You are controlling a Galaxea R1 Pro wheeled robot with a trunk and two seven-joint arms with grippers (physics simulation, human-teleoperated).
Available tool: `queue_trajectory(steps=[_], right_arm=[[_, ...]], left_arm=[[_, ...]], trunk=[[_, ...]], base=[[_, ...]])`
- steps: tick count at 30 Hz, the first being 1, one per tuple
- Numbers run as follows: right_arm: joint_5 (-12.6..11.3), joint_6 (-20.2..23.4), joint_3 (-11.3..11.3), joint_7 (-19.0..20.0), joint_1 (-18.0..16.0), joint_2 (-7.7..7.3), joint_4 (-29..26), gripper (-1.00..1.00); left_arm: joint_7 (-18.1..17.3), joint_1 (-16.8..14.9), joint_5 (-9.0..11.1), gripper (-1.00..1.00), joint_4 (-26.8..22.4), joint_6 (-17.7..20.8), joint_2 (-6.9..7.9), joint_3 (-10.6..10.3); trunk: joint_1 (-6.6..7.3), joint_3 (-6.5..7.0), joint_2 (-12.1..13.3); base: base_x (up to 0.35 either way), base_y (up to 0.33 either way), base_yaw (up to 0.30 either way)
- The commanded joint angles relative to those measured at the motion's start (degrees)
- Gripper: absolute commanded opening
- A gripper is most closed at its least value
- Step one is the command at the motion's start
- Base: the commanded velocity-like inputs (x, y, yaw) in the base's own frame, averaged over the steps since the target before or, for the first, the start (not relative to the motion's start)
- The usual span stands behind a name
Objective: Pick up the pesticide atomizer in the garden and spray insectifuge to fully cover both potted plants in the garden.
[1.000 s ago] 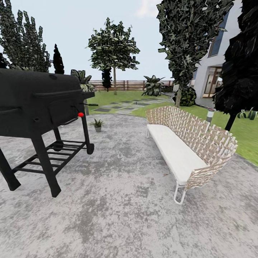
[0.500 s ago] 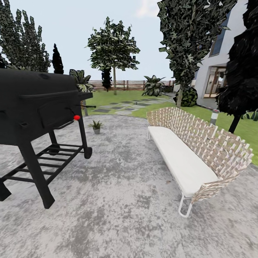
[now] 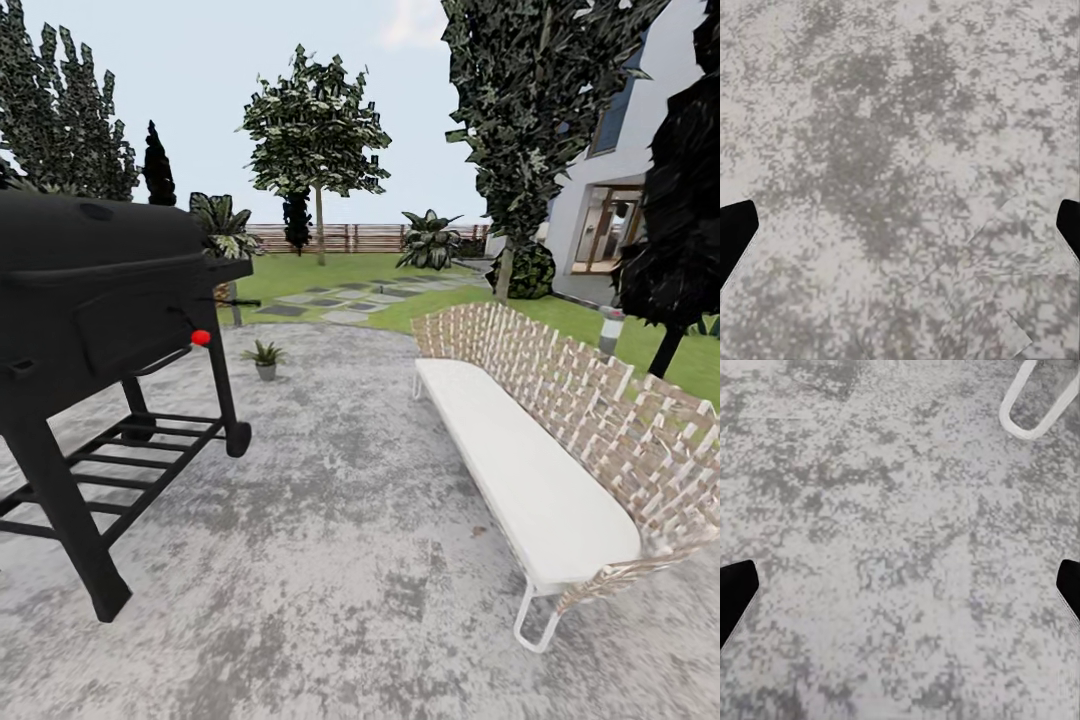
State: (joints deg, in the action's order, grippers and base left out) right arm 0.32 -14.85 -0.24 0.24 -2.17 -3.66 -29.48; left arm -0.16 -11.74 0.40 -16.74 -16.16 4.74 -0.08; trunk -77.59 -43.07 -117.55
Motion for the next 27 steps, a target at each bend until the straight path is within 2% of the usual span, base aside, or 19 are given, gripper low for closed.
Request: queue_trajectory(steps=[1, 27], right_arm=[[0.03, -0.18, -0.02, 0.03, -0.03, -0.01, 0.04, 1.00], [0.03, -0.18, -0.02, 0.03, -0.03, -0.02, 0.04, 1.00]], left_arm=[[-0.02, -0.03, 0.04, 1.00, 0.04, -0.19, 0.01, -0.01], [-0.02, -0.04, 0.04, 1.00, 0.04, -0.19, -0.01, -0.01]], trunk=[[-0.03, -0.06, -0.02], [-0.03, -0.06, -0.02]], base=[[0.338, 0.000, 0.000], [0.338, 0.000, 0.000]])
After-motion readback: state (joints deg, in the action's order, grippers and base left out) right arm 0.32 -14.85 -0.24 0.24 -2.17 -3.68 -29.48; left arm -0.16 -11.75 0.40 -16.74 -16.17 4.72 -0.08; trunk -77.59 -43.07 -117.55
